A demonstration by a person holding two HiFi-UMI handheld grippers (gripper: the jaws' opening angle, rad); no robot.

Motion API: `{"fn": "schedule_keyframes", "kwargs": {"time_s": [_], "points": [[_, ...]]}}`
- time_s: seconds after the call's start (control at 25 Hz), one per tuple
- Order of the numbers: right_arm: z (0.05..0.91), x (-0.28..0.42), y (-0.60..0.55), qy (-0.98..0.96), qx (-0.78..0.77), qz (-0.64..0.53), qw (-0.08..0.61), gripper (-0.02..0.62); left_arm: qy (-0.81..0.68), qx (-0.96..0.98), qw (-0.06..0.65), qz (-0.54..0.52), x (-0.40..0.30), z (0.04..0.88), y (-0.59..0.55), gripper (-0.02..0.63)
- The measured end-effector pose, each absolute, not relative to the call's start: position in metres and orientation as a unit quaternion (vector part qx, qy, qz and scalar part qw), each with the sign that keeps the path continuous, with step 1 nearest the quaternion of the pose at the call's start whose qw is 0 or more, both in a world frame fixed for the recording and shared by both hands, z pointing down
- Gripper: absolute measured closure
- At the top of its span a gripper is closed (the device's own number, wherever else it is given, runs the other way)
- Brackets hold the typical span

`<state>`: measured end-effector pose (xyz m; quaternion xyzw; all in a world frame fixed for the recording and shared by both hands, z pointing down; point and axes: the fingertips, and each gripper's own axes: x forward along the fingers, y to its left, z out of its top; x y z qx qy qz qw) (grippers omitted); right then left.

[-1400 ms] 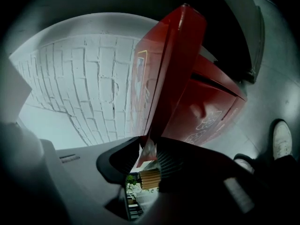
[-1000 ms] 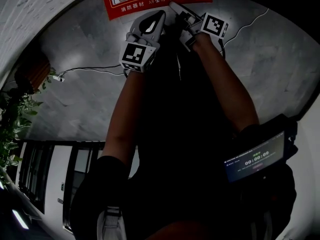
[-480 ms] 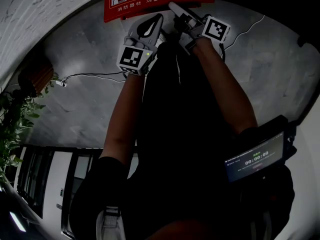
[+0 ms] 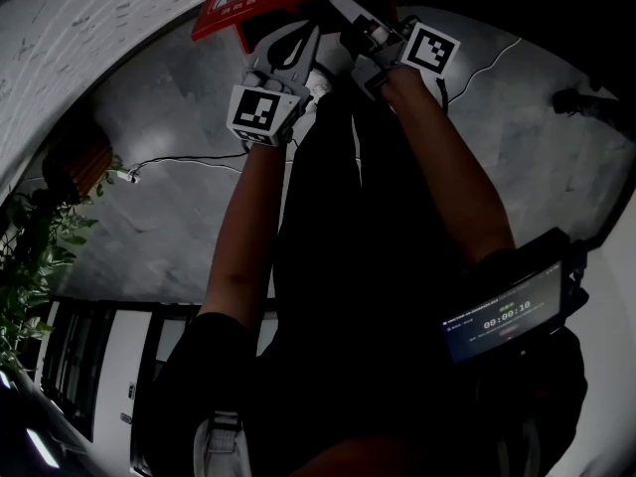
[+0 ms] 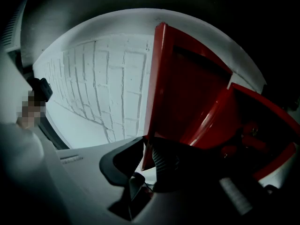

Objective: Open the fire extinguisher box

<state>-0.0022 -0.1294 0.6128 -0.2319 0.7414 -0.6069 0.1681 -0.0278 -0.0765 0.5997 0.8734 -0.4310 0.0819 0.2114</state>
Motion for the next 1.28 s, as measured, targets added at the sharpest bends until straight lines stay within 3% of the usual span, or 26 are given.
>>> {"fn": "schedule_keyframes", "kwargs": {"time_s": [1.12,1.28], "points": [[0.605,-0.016,-0.254,0.722,-0.279,-0.607,0.178,0.555,-0.458,0.863,0.199,0.073,-0.068,0.563,-0.1,0.604],[0.607,-0.007,-0.249,0.723,-0.277,-0.608,0.174,0.474,-0.464,0.86,0.201,0.075,-0.074,0.564,-0.09,0.603]]}}
